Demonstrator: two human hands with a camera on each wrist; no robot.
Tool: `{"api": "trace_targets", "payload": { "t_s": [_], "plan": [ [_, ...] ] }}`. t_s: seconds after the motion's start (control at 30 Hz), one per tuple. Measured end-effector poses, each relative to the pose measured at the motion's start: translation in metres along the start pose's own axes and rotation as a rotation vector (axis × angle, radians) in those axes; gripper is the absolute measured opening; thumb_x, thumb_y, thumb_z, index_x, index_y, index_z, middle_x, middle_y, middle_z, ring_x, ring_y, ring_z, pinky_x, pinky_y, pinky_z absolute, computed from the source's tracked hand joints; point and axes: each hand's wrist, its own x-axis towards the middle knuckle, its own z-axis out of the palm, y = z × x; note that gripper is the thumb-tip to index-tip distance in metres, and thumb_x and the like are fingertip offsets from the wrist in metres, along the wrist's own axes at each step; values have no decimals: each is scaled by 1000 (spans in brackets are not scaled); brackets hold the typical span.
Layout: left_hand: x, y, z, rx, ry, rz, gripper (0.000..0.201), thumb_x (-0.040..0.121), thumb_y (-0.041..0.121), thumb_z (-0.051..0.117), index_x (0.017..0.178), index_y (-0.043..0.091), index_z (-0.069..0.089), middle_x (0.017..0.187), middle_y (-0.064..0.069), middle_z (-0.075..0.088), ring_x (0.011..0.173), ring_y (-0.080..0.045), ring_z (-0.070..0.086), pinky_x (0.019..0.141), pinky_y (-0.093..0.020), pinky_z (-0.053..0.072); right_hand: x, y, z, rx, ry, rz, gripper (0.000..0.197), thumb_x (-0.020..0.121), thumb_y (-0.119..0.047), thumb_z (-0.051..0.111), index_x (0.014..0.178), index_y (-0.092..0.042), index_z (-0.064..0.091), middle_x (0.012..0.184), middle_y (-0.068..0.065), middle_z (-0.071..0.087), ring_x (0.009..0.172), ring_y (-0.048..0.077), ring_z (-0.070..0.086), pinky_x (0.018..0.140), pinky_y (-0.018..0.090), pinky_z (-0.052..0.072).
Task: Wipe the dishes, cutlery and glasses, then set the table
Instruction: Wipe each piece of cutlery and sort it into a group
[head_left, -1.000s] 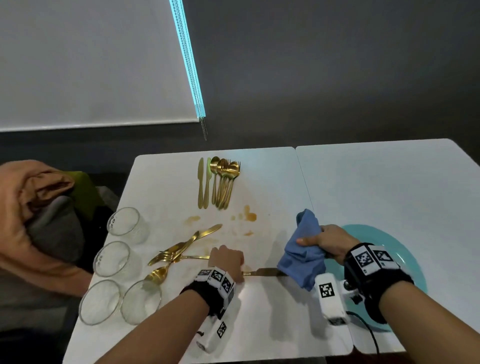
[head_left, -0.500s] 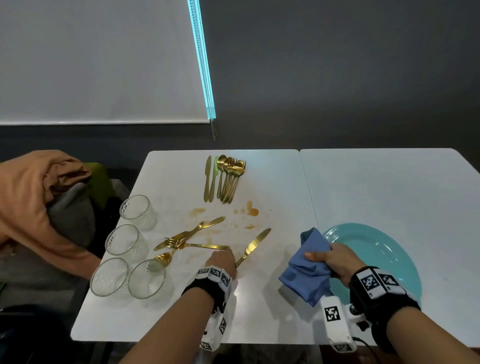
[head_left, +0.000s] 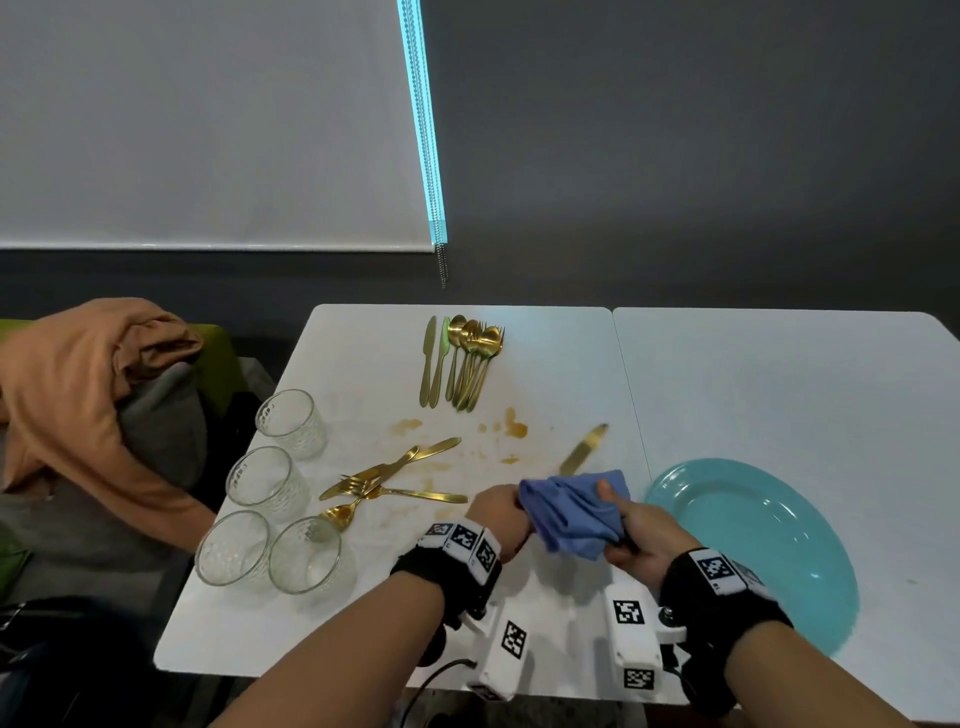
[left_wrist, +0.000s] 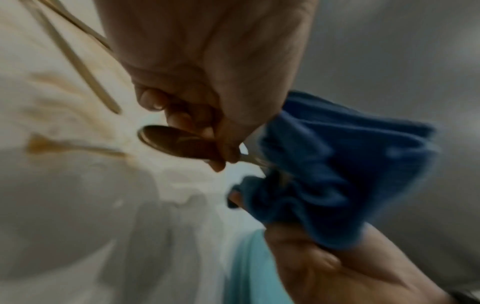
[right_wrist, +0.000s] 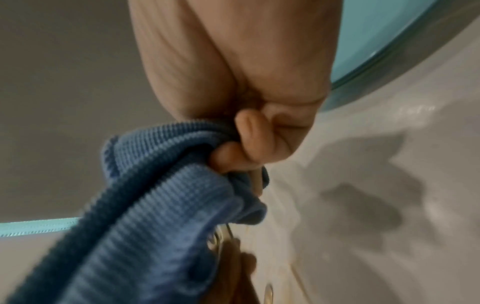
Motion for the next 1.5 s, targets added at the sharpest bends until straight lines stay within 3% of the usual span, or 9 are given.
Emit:
{"api": "trace_targets", "payload": {
  "t_s": [0.1, 0.27, 0.43, 0.6, 0.73, 0.97, 1.07, 1.27, 1.5],
  "plan": [
    [-4, 20, -4, -59, -109, -16, 31, 96, 6, 44, 123, -2, 57, 132, -18, 54, 124, -30, 49, 103, -30, 37, -8, -6, 23, -34, -57, -51, 26, 89, -24, 61, 92, 2, 60, 78, 18, 62, 68, 27, 58, 59, 34, 50],
    [-19, 33, -31, 50, -43, 138, 31, 92, 3, 45, 61, -1, 50, 108, -29, 63, 98, -38, 59, 87, -38, 45, -2, -44, 24, -40, 6, -193, 40, 82, -16, 69, 112, 7, 59, 96, 22, 65, 79, 31, 63, 73, 40, 54],
    [-13, 36, -47, -265, 15, 89, 19, 88, 18, 61, 102, 7, 66, 75, 2, 59, 72, -14, 50, 64, -23, 41, 1, -95, 7, 60, 99, -270, 46, 80, -15, 70, 119, 5, 57, 104, 21, 63, 75, 29, 62, 62, 35, 56],
    [-13, 12, -56, -304, 50, 20, 16, 90, 16, 59, 103, 10, 65, 99, -5, 71, 86, -11, 56, 86, -27, 46, -2, -133, -39, 281, 266, -414, 44, 81, -23, 71, 117, -4, 57, 118, 13, 61, 78, 25, 63, 47, 30, 57],
    [-2, 3, -71, -474, 154, -66, 15, 89, 16, 59, 100, 8, 67, 107, -7, 70, 98, -20, 63, 94, -31, 48, -15, -119, -27, 206, -13, -369, 69, 50, -38, 85, 109, -10, 64, 108, 14, 67, 85, 28, 68, 57, 36, 60],
    [-14, 50, -71, -264, 54, 50, 28, 96, 4, 42, 112, -9, 60, 124, -25, 58, 116, -38, 53, 86, -32, 41, -26, -66, 54, 84, -138, -253, 30, 90, -29, 58, 99, -1, 63, 92, 16, 67, 85, 25, 64, 66, 30, 59],
    [-9, 50, -65, -225, -33, 64, 27, 89, -2, 49, 65, 6, 60, 95, -22, 65, 104, -37, 58, 83, -37, 46, -26, -72, 57, 38, -136, -299, 56, 66, -38, 79, 101, 3, 63, 89, 16, 68, 81, 24, 65, 59, 28, 58],
    [-9, 32, -62, -583, -30, 80, 20, 93, 17, 55, 107, 7, 63, 104, -11, 69, 89, -14, 52, 85, -25, 39, -15, -105, 47, 151, -31, -392, 44, 82, -27, 69, 118, -3, 59, 118, 20, 62, 100, 32, 61, 89, 44, 51],
    [3, 27, -65, -705, 61, 92, 7, 94, 17, 54, 91, 14, 59, 77, 3, 67, 63, 4, 55, 68, -16, 39, -14, -108, 55, 186, -74, -339, 33, 83, -29, 66, 109, -10, 58, 100, 11, 65, 84, 24, 63, 70, 36, 56]
  ]
}}
